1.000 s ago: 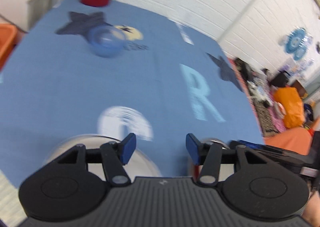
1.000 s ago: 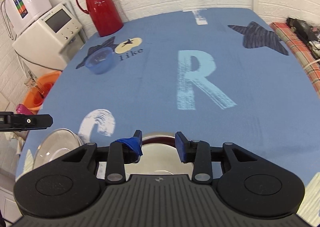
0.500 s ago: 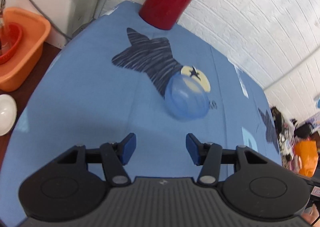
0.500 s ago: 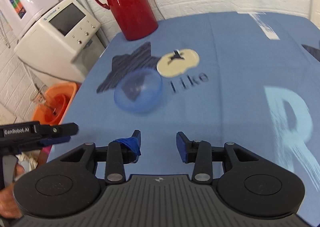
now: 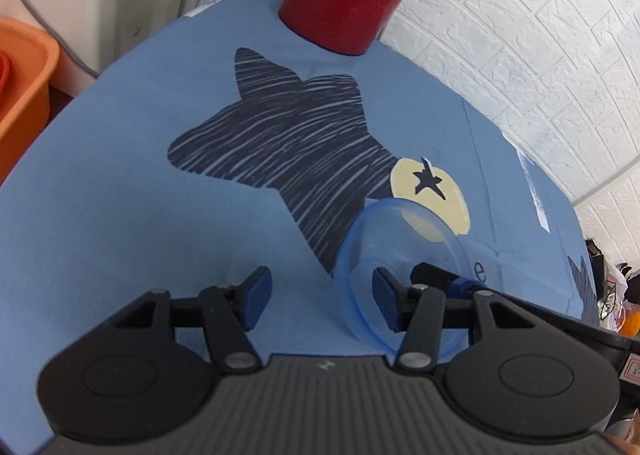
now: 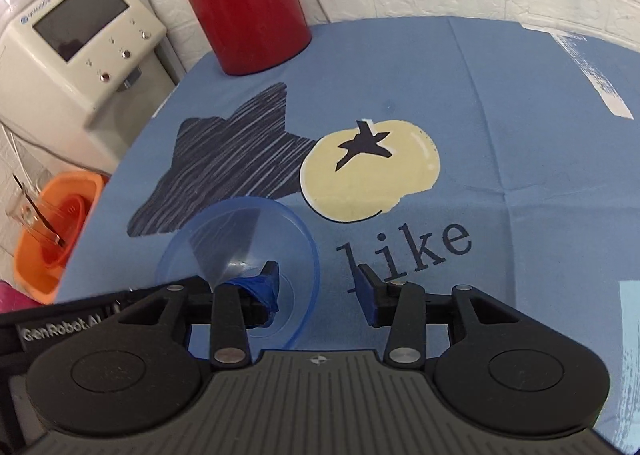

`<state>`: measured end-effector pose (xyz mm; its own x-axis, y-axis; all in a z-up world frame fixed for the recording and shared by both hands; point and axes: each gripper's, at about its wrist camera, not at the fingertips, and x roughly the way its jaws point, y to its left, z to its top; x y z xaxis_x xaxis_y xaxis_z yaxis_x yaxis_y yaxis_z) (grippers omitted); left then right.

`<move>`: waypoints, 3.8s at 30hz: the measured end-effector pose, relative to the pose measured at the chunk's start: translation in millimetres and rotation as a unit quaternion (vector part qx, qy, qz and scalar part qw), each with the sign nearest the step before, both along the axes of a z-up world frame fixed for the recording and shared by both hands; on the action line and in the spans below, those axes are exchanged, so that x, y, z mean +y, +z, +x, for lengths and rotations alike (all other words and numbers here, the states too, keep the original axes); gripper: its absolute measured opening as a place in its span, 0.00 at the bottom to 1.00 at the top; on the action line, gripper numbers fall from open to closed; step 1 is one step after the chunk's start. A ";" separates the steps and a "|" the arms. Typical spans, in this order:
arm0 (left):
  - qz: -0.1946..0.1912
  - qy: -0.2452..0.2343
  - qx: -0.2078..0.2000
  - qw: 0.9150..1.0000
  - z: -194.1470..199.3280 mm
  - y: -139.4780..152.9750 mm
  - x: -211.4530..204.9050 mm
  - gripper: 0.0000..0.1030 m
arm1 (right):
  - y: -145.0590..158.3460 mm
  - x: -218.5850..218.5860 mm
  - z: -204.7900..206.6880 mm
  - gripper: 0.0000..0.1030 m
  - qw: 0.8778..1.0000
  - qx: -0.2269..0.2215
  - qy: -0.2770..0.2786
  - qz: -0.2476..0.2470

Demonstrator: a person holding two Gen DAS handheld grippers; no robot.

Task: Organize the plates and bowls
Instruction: 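Grip the translucent blue bowl rim with the right gripper while the left gripper grips it, then carry the blue bowl with both grippers into the red bowl and open both, then grip the steel bowl rim with the right gripper while the left gripper grips it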

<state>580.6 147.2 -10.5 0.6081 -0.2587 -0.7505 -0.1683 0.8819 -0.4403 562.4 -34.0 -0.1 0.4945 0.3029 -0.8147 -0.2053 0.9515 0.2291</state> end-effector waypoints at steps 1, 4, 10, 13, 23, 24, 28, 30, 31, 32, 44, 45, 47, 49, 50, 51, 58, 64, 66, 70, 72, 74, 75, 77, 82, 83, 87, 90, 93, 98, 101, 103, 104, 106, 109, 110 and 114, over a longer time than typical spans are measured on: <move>0.005 0.000 -0.003 1.000 0.3 -0.1 -0.7 0.53 | 0.2 2.3 0.1 0.26 1.000 -0.010 0.007 -0.006; 0.012 -0.005 -0.005 1.000 1.2 0.0 -0.2 0.53 | 1.8 11.3 2.2 0.28 0.999 -0.011 0.026 -0.039; 0.025 -0.008 -0.009 1.000 -0.7 0.6 -1.0 0.53 | 0.2 19.1 1.6 0.34 0.996 -0.017 0.017 -0.086; 0.036 -0.012 -0.010 0.999 -2.6 1.0 -5.5 0.52 | 1.2 21.7 3.3 0.35 0.995 -0.008 0.021 -0.096; 0.019 -0.031 0.011 0.999 -2.5 -3.6 -3.8 0.02 | 6.8 26.8 -11.5 0.12 0.998 -0.008 0.064 -0.019; 0.019 -0.033 0.012 0.999 -6.1 -2.3 -5.3 0.01 | 9.6 29.0 -16.7 0.12 0.997 -0.011 0.066 -0.026; 0.029 -0.046 0.003 0.999 -31.7 12.7 -10.5 0.01 | 24.8 24.1 -40.3 0.13 0.997 -0.015 0.073 -0.034; 0.022 -0.053 0.008 0.998 -45.6 20.3 -11.8 0.01 | 33.7 11.6 -55.7 0.13 0.998 -0.004 0.061 -0.022; 0.019 -0.059 0.011 0.998 -55.6 25.1 -13.9 0.01 | 38.1 5.6 -64.7 0.13 0.998 0.000 0.060 -0.020; 0.015 -0.066 0.014 0.998 -64.9 30.6 -18.3 0.01 | 43.7 -1.0 -75.7 0.13 0.998 0.003 0.056 -0.020; -0.014 -0.222 0.042 0.974 -217.6 75.1 -145.2 0.01 | 90.0 -127.7 -250.1 0.19 0.998 0.017 -0.015 -0.056; -0.009 -0.233 0.045 0.971 -228.1 74.3 -157.5 0.01 | 88.0 -138.4 -262.4 0.19 0.998 0.021 -0.023 -0.055; 0.006 -0.257 0.051 0.965 -248.7 71.1 -182.8 0.01 | 81.6 -155.7 -282.3 0.19 0.997 0.029 -0.039 -0.052; 0.019 -0.272 0.063 0.960 -264.4 64.1 -202.8 0.01 | 73.5 -166.5 -295.2 0.19 0.997 0.037 -0.050 -0.051; 0.026 -0.278 0.069 0.958 -269.6 61.1 -210.3 0.01 | 69.8 -170.5 -299.4 0.19 0.997 0.039 -0.053 -0.049; 0.034 -0.281 0.071 0.956 -274.3 58.5 -216.7 0.01 | 66.9 -173.4 -302.6 0.19 0.996 0.040 -0.056 -0.049; 0.056 -0.277 0.071 0.957 -278.7 51.3 -229.9 0.15 | 56.8 -186.6 -305.9 0.18 0.996 0.029 -0.064 -0.046; 0.098 -0.259 0.016 0.961 -281.3 67.8 -222.0 0.58 | 67.4 -206.6 -314.6 0.19 0.995 -0.004 -0.088 -0.048; 0.090 -0.259 0.005 0.962 -283.4 72.8 -215.9 0.59 | 70.6 -213.7 -317.7 0.20 0.994 -0.014 -0.097 -0.042; 0.096 -0.256 -0.023 0.962 -292.3 79.2 -204.6 0.60 | 72.1 -224.2 -330.1 0.20 0.993 -0.032 -0.116 -0.009; 0.095 -0.256 -0.034 0.961 -297.7 79.5 -197.6 0.62 | 69.5 -226.9 -339.2 0.21 0.992 -0.039 -0.120 0.005; 0.093 -0.253 -0.042 0.962 -302.3 77.4 -189.0 0.63 | 66.2 -229.9 -351.0 0.21 0.991 -0.046 -0.126 0.021; 0.094 -0.252 -0.044 0.962 -304.2 76.1 -184.8 0.63 | 65.0 -231.7 -358.1 0.21 0.989 -0.052 -0.133 0.031; 0.094 -0.250 -0.046 0.962 -308.3 71.9 -173.6 0.63 | 61.5 -233.9 -373.9 0.21 0.986 -0.062 -0.146 0.051; 0.076 -0.263 -0.042 0.961 -308.1 61.7 -151.8 0.64 | 49.9 -234.6 -420.6 0.22 0.969 -0.110 -0.205 0.081; 0.074 -0.269 -0.041 0.960 -305.7 60.4 -150.1 0.65 | 46.3 -235.4 -427.7 0.22 0.964 -0.116 -0.222 0.086; 0.065 -0.301 -0.029 0.951 -289.0 56.5 -154.4 0.65 | 35.3 -245.1 -434.7 0.22 0.948 -0.100 -0.277 0.124; 0.048 -0.331 -0.008 0.943 -271.3 51.9 -162.5 0.66 | 32.2 -253.8 -429.1 0.22 0.942 -0.079 -0.283 0.165; 0.053 -0.344 0.009 0.937 -256.7 43.6 -171.7 0.66 | 30.9 -256.5 -422.9 0.23 0.941 -0.068 -0.285 0.170; 0.076 -0.347 0.025 0.934 -240.2 28.7 -181.1 0.66 | 26.4 -256.2 -406.3 0.23 0.951 -0.039 -0.264 0.154; 0.088 -0.354 0.031 0.931 -235.1 22.0 -188.0 0.66 | 23.9 -256.3 -394.9 0.23 0.959 -0.021 -0.249 0.137; 0.095 -0.354 0.033 0.930 -233.9 17.4 -190.6 0.66 | 22.4 -258.7 -389.2 0.23 0.961 -0.008 -0.243 0.130; 0.095 -0.357 0.035 0.929 -232.9 15.0 -191.6 0.67 | 22.7 -260.0 -387.2 0.23 0.963 -0.006 -0.241 0.123; 0.099 -0.358 0.028 0.928 -232.7 14.0 -192.6 0.67 | 23.1 -260.0 -382.4 0.24 0.966 -0.002 -0.234 0.108; 0.095 -0.358 0.030 0.928 -231.2 13.1 -193.3 0.67 | 20.0 -261.6 -372.9 0.24 0.968 0.013 -0.223 0.111; 0.092 -0.358 0.030 0.929 -231.0 12.6 -193.1 0.67 | 18.4 -262.4 -369.9 0.25 0.967 0.019 -0.226 0.115; 0.096 -0.360 0.028 0.927 -230.4 11.2 -194.7 0.68 | 13.2 -262.8 -363.7 0.25 0.967 0.027 -0.226 0.115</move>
